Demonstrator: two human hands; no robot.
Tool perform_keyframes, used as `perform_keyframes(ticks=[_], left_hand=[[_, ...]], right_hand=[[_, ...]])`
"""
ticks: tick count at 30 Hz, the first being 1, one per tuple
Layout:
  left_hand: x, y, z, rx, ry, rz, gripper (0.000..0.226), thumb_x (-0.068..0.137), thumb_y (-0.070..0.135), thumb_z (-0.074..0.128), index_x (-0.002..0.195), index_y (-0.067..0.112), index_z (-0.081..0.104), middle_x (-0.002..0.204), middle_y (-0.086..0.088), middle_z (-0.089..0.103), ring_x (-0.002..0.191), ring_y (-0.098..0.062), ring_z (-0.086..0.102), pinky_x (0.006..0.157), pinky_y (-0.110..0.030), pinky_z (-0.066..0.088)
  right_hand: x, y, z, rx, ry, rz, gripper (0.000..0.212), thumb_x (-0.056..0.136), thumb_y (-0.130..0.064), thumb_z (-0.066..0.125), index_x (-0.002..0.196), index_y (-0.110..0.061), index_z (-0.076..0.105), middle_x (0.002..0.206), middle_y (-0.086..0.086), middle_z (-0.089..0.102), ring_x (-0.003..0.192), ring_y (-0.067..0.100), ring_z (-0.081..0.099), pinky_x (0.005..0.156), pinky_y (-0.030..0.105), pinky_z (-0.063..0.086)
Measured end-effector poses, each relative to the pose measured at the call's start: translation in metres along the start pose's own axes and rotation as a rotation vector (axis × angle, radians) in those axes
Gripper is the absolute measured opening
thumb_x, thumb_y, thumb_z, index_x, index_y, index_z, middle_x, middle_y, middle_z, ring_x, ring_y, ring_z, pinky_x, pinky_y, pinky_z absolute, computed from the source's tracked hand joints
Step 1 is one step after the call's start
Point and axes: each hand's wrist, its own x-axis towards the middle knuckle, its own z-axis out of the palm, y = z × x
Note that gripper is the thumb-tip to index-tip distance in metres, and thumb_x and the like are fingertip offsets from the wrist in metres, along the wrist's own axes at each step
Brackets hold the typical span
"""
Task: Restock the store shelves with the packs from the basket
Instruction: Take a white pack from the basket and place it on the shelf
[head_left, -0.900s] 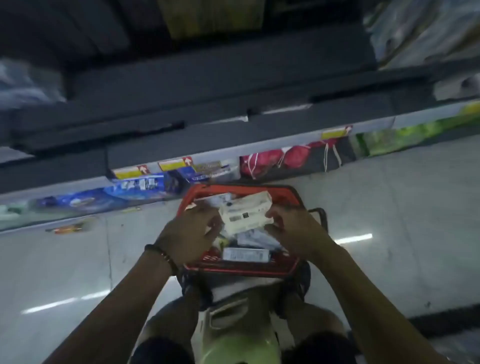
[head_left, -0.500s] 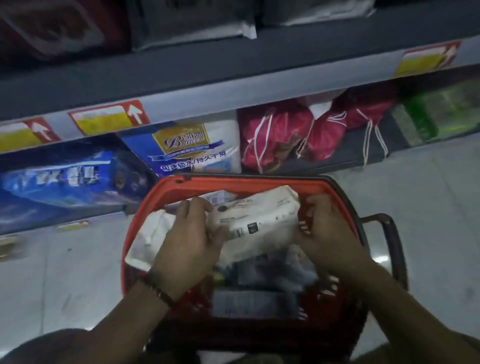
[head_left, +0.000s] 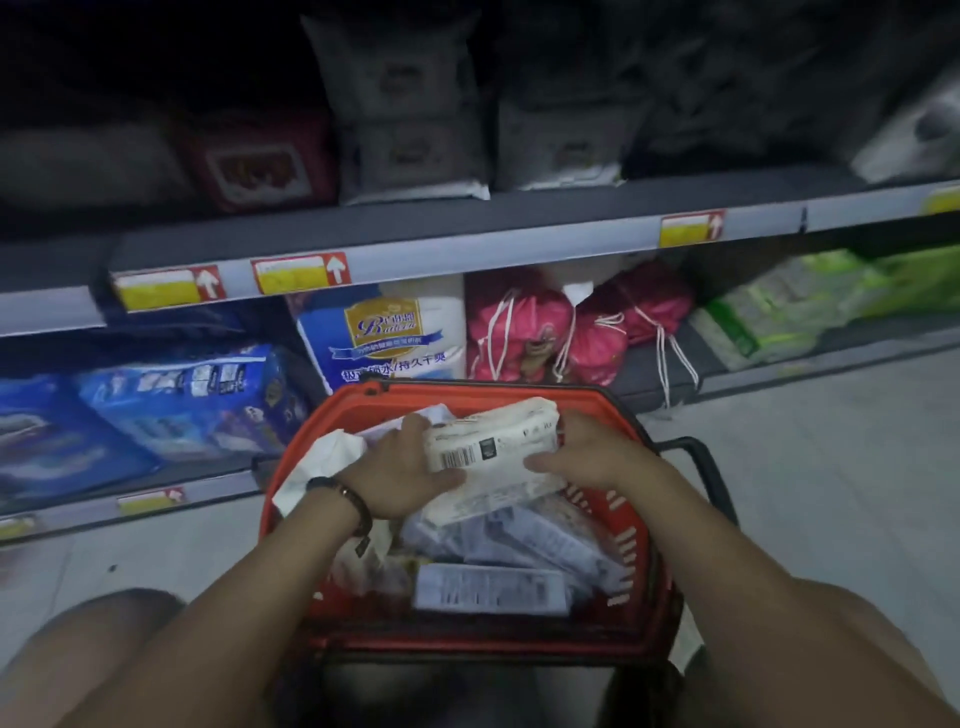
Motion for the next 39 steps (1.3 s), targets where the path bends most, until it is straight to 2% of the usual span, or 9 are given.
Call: perform_keyframes(ticks=[4,9,13,20,23,27,31,36,39], left_hand=[[-0.018,0.002,-0.008,-0.105,-0.036,-0.143,0.094,0.097,0.057,0.06,0.159,0.007,0.011,0.12,-0.006,0.067,0.09,-0.018,0.069,0.069,-0.028,0.053],[-0.012,0.017,-0.025,-0.153,0.001,-0.216,0.079,0.096,0.065,0.056,0.139,-0.001,0.047,0.107,-0.013,0.075,0.091,-0.035,0.078,0.048,-0.023,0.05],[-0.014,0.038,-0.032,0.007,-0.112,-0.251,0.058,0.098,0.06,0.057,0.131,0.013,0.05,0.105,-0.005,0.067,0.065,-0.023,0.07,0.042,-0.023,0.048],[0.025,0.017,0.005,-0.146,0.005,-0.303,0.064,0.105,0.062,0.036,0.127,0.01,0.066,0.127,-0.012,0.069,0.109,-0.025,0.067,0.097,-0.035,0.052],[0.031,0.018,0.024,-0.331,0.061,-0.351,0.04,0.106,0.045,0.05,0.117,0.007,0.059,0.126,-0.018,0.068,0.111,-0.034,0.067,0.084,-0.033,0.055],[0.054,-0.012,0.029,-0.757,0.026,-0.422,0.068,0.079,0.064,0.071,0.111,0.004,0.074,0.105,-0.017,0.079,0.098,-0.039,0.077,0.088,-0.049,0.061],[0.044,0.0,0.027,-0.908,0.003,-0.432,0.042,0.101,0.053,0.056,0.115,0.014,0.067,0.111,-0.018,0.077,0.102,-0.042,0.074,0.089,-0.059,0.058],[0.028,0.009,0.02,-0.852,0.167,-0.331,0.047,0.091,0.067,0.056,0.122,0.033,0.051,0.125,-0.007,0.065,0.107,-0.036,0.07,0.083,-0.067,0.059],[0.005,0.032,-0.007,-0.729,0.311,-0.133,0.03,0.101,0.056,0.049,0.12,0.033,0.052,0.12,-0.003,0.067,0.103,-0.029,0.069,0.077,-0.059,0.064]], right_hand=[[-0.041,-0.028,-0.038,-0.226,-0.036,0.077,0.069,0.099,-0.056,0.064,0.149,-0.011,0.054,0.147,0.009,0.059,0.128,0.029,0.061,0.096,0.033,0.052],[-0.045,-0.006,-0.064,-0.094,0.134,-0.015,0.053,0.099,-0.057,0.063,0.109,-0.006,0.072,0.105,0.016,0.071,0.098,0.028,0.071,0.087,0.037,0.056],[-0.021,0.006,-0.043,0.116,0.136,0.11,0.037,0.101,-0.048,0.063,0.088,-0.014,0.06,0.083,0.007,0.065,0.07,0.021,0.064,0.062,0.031,0.055],[0.038,-0.008,-0.005,0.381,-0.064,0.249,0.067,0.099,-0.063,0.057,0.147,-0.017,0.051,0.143,0.017,0.06,0.117,0.044,0.064,0.094,0.054,0.057],[0.047,-0.013,0.002,0.365,-0.069,0.251,0.064,0.096,-0.058,0.064,0.141,-0.013,0.057,0.134,0.014,0.065,0.113,0.039,0.067,0.096,0.059,0.057],[0.052,-0.013,-0.005,0.519,-0.094,0.344,0.05,0.096,-0.052,0.071,0.126,-0.013,0.06,0.106,0.012,0.063,0.083,0.036,0.063,0.083,0.056,0.053],[0.053,-0.009,0.002,0.635,-0.097,0.371,0.044,0.089,-0.048,0.078,0.113,-0.014,0.068,0.111,0.014,0.074,0.097,0.041,0.071,0.085,0.064,0.057],[0.066,0.011,0.018,0.84,0.051,0.285,0.08,0.048,-0.058,0.09,0.115,-0.02,0.072,0.117,0.012,0.074,0.098,0.043,0.074,0.071,0.073,0.058],[0.023,-0.018,0.0,0.991,0.193,0.136,0.063,0.061,-0.059,0.088,0.112,-0.023,0.073,0.115,0.007,0.076,0.098,0.039,0.075,0.066,0.065,0.063]])
